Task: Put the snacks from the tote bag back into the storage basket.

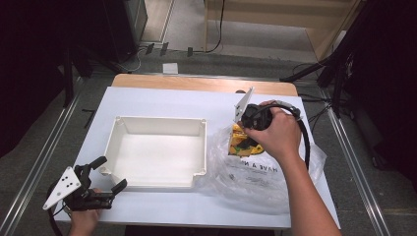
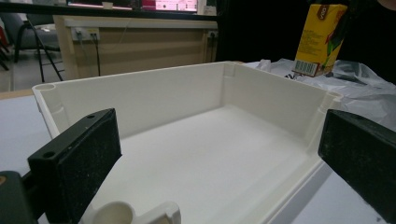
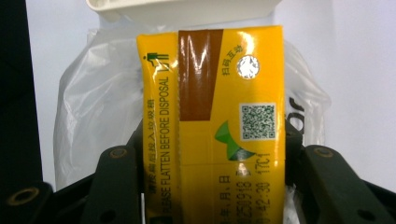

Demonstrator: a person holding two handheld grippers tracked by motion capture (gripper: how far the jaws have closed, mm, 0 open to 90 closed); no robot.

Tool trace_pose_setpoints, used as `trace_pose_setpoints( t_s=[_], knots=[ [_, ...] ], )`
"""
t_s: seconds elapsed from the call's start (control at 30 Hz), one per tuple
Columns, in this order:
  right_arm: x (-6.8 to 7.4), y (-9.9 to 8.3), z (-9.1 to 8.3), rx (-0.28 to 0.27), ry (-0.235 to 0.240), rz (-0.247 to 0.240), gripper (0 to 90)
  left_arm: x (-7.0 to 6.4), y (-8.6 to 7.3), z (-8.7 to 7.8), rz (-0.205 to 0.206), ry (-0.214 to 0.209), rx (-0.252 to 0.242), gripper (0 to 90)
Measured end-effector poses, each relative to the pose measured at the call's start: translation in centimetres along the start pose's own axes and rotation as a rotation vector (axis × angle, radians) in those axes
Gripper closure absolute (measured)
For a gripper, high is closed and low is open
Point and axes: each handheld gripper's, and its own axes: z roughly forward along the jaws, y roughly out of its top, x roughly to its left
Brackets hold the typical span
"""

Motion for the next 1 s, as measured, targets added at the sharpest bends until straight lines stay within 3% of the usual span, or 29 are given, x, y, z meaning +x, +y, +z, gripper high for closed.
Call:
trace_pose_setpoints(
  t_s=[0.3,0.53,1.0],
  knots=[
    [0.0,1.3,0.1,-0.015,-0.003,-0.014,52.1,0.0,0.0,-0.2,-0.002,0.007,-0.005,0.0],
    [-0.2,1.6,0.9,-0.009,0.012,-0.014,52.1,-0.1,0.0,-0.2,0.004,0.013,-0.004,0.0],
    [-0.3,2.0,0.7,-0.014,0.018,-0.012,52.0,-0.2,-0.1,-0.1,0.008,0.016,-0.001,0.0]
  ],
)
